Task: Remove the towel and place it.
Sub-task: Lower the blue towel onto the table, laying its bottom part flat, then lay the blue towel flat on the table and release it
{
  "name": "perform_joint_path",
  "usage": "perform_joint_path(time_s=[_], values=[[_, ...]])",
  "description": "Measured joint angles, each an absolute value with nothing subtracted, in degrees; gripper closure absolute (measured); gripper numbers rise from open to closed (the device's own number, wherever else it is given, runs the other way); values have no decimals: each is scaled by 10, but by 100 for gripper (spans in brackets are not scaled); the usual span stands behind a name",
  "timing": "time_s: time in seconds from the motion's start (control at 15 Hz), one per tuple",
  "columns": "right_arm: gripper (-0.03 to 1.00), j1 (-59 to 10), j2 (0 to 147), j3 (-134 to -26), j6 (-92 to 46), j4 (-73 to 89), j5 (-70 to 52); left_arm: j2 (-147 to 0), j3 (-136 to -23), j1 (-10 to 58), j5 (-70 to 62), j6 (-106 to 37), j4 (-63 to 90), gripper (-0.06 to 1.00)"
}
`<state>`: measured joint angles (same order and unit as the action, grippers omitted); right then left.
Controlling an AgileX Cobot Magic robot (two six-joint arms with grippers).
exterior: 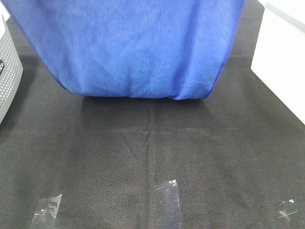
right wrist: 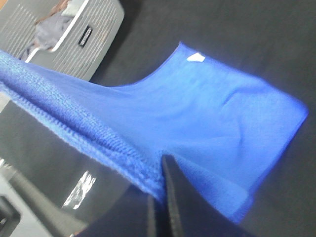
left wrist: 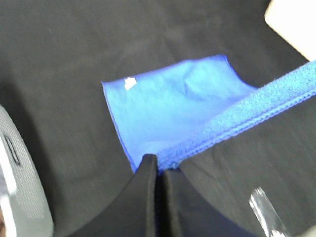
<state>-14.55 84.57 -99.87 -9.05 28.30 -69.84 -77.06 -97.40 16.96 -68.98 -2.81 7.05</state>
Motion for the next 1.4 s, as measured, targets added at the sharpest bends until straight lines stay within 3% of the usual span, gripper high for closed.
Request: perform_joint_path(time_s=[0.73, 1.4], values=[[96, -146, 656, -668, -66, 320, -698, -580, -623, 170, -684, -24, 224, 94], [96, -143, 557, -502, -36, 352, -697, -482, -449, 168, -685, 0, 328, 94]])
